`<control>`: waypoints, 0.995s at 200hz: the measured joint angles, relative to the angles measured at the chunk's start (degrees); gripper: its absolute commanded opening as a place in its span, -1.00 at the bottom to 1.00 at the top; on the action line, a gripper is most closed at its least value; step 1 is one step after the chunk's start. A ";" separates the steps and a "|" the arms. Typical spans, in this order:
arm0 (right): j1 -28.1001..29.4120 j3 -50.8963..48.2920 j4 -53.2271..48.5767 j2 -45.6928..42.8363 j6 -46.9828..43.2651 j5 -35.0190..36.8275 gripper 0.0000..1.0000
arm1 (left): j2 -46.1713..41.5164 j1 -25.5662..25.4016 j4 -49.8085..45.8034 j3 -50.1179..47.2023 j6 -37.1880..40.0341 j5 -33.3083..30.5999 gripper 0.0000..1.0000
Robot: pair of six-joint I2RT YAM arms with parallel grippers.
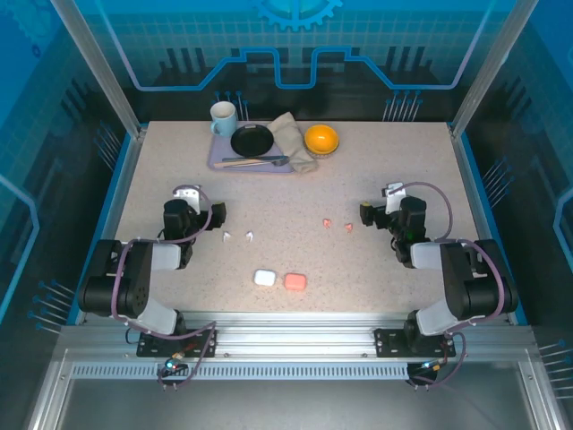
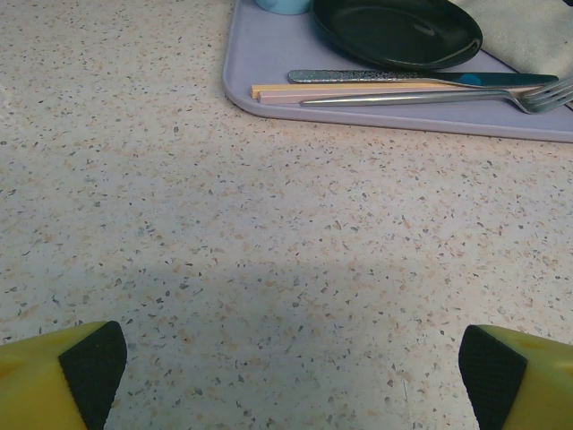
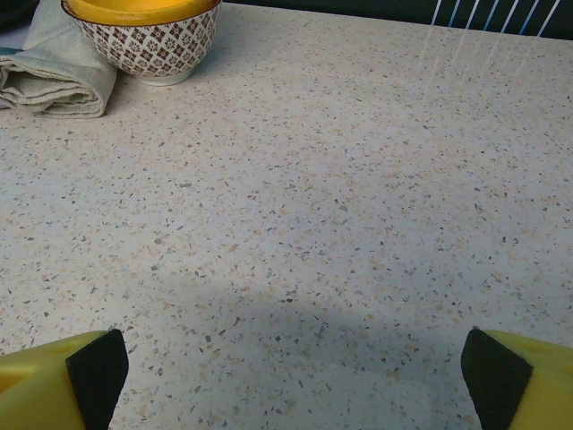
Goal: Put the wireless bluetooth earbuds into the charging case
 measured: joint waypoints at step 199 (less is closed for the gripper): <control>-0.26 0.94 -2.97 -0.76 0.04 0.20 1.00 | -0.02 0.00 -0.15 0.04 -0.04 -0.07 0.98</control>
